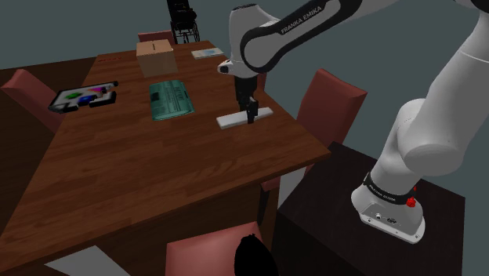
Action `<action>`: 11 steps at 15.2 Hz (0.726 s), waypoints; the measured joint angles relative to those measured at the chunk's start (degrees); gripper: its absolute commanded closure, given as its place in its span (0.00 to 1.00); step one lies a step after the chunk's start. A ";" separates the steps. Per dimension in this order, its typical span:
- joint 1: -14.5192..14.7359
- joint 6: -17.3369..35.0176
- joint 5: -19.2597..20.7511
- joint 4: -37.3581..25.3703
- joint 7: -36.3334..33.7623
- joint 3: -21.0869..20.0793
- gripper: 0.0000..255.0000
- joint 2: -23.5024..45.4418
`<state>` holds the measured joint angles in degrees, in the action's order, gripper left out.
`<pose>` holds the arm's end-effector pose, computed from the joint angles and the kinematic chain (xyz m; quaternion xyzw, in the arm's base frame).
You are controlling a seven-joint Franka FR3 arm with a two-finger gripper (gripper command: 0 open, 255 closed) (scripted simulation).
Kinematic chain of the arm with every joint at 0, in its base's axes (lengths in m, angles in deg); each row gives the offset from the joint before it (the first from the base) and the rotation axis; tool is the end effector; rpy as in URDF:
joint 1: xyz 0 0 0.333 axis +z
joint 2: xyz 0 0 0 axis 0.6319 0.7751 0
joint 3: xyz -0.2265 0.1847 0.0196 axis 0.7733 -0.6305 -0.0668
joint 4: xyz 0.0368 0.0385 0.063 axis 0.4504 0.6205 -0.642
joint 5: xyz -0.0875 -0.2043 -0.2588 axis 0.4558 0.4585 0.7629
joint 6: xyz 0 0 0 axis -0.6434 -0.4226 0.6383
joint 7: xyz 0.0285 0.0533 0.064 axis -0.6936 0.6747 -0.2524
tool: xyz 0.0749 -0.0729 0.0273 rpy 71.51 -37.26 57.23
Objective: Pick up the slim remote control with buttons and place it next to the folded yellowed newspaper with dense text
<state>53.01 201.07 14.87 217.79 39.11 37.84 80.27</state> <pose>0.4450 0.1289 0.4160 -0.8454 -0.5342 -0.0013 0.0054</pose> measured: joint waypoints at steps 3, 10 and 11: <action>-0.20 -2.22 0.03 -2.17 0.40 0.24 1.00 -0.04; -2.35 -5.29 0.27 -17.51 4.53 2.40 1.00 12.28; -2.62 -6.07 0.22 -20.67 5.02 2.61 1.00 14.68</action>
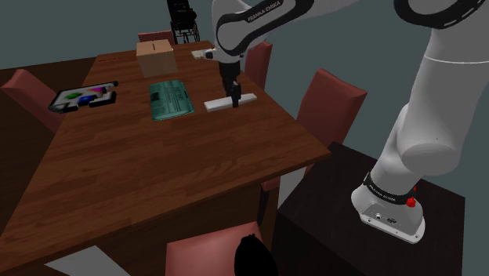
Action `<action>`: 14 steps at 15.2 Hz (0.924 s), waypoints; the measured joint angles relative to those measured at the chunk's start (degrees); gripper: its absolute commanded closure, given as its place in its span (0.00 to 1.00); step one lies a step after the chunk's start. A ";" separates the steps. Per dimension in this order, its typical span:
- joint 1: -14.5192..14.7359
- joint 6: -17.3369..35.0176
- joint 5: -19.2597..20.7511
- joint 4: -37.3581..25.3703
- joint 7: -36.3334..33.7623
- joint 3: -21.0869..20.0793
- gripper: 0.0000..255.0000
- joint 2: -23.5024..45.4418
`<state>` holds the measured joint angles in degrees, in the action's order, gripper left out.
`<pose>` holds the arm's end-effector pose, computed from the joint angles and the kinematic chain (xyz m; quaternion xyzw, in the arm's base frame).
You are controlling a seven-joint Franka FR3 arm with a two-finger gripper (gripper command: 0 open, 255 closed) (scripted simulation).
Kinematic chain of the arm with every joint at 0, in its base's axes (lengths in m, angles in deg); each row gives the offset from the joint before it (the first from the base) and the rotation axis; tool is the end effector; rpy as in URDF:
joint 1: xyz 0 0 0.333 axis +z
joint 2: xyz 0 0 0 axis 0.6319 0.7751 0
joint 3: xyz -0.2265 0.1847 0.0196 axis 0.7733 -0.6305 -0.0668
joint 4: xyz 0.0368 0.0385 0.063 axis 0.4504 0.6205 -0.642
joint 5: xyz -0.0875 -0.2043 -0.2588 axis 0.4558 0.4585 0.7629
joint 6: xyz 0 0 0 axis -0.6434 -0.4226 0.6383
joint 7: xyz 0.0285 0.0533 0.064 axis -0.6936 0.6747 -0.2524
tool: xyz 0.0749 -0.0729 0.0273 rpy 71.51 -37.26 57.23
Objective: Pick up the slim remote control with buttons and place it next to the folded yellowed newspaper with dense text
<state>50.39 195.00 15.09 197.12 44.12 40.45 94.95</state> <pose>0.5372 0.1034 0.4273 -0.8454 -0.5341 -0.0012 0.0056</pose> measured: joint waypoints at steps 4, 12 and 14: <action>-1.35 -3.17 -0.27 -11.85 2.17 0.81 1.00 8.72; -2.62 -3.65 -0.65 -20.30 3.95 1.27 1.00 16.75; -2.59 -2.37 -0.66 -19.49 3.94 1.25 1.00 17.21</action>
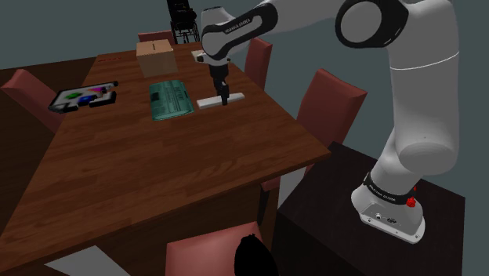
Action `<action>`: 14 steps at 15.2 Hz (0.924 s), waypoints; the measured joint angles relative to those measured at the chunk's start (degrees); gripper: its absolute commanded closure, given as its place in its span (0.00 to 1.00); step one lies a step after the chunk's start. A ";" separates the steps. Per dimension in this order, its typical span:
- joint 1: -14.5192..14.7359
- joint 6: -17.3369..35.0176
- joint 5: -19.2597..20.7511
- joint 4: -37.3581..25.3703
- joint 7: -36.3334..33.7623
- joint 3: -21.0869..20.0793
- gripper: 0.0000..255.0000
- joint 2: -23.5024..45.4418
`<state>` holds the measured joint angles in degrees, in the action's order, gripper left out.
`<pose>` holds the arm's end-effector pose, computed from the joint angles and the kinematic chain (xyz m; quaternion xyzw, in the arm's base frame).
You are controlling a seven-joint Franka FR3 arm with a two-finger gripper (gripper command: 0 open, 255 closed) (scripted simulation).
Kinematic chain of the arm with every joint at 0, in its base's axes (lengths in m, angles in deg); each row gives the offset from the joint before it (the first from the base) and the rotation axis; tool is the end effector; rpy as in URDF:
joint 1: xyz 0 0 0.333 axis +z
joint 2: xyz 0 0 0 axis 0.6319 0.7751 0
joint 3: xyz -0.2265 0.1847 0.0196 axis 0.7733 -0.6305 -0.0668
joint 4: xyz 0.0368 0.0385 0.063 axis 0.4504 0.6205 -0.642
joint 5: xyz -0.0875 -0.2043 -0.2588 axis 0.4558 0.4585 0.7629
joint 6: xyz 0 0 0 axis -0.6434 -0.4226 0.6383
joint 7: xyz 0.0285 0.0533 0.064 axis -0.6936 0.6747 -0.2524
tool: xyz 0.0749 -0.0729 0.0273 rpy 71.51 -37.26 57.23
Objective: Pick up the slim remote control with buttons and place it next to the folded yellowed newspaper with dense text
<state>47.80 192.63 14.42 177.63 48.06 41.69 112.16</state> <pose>0.6207 0.0801 0.3908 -0.8453 -0.5343 -0.0008 0.0056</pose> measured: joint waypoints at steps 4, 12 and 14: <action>0.08 2.55 -0.03 1.63 -0.07 -0.05 1.00 0.92; 0.01 6.14 -0.12 3.72 0.09 -0.06 1.00 2.41; 0.01 6.20 -0.12 3.74 0.10 -0.07 1.00 2.44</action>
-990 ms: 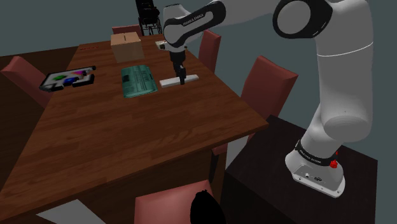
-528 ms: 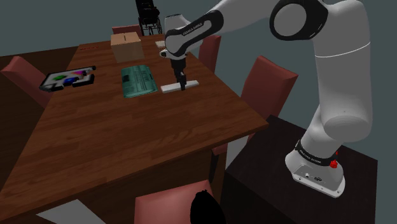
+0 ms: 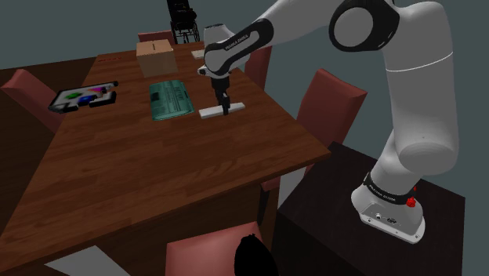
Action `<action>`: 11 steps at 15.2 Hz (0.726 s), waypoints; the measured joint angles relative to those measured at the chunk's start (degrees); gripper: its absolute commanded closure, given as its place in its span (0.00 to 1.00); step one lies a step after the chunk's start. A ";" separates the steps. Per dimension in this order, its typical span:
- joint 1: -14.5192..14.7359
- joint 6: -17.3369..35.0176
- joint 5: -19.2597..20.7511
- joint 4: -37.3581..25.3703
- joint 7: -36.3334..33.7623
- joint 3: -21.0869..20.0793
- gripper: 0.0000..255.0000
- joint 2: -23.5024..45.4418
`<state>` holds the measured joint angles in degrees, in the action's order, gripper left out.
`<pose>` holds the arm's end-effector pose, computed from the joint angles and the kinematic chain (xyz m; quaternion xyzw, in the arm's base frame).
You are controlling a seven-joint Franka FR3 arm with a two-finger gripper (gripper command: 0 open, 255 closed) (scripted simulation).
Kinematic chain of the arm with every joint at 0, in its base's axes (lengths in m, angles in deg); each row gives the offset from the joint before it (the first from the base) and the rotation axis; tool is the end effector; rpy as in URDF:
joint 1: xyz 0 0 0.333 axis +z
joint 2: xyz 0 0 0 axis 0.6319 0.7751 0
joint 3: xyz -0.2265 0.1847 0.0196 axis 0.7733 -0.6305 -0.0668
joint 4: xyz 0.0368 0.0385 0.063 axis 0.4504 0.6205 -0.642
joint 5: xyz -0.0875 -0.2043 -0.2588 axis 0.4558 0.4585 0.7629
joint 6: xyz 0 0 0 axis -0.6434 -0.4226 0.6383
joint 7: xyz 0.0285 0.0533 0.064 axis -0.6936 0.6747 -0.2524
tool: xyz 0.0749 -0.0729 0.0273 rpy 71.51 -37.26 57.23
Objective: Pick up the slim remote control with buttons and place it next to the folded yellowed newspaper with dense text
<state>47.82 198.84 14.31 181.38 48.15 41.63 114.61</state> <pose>0.6216 0.0805 0.3461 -0.8453 -0.5342 -0.0009 0.0054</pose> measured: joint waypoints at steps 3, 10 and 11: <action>0.00 0.03 0.00 0.01 0.00 0.00 0.00 0.00; 0.03 -1.91 0.05 -0.87 -0.08 0.02 0.00 -1.10; -0.02 -3.18 0.07 -1.72 -0.03 0.05 0.00 -1.54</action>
<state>47.79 195.66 14.38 179.65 48.12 41.67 113.07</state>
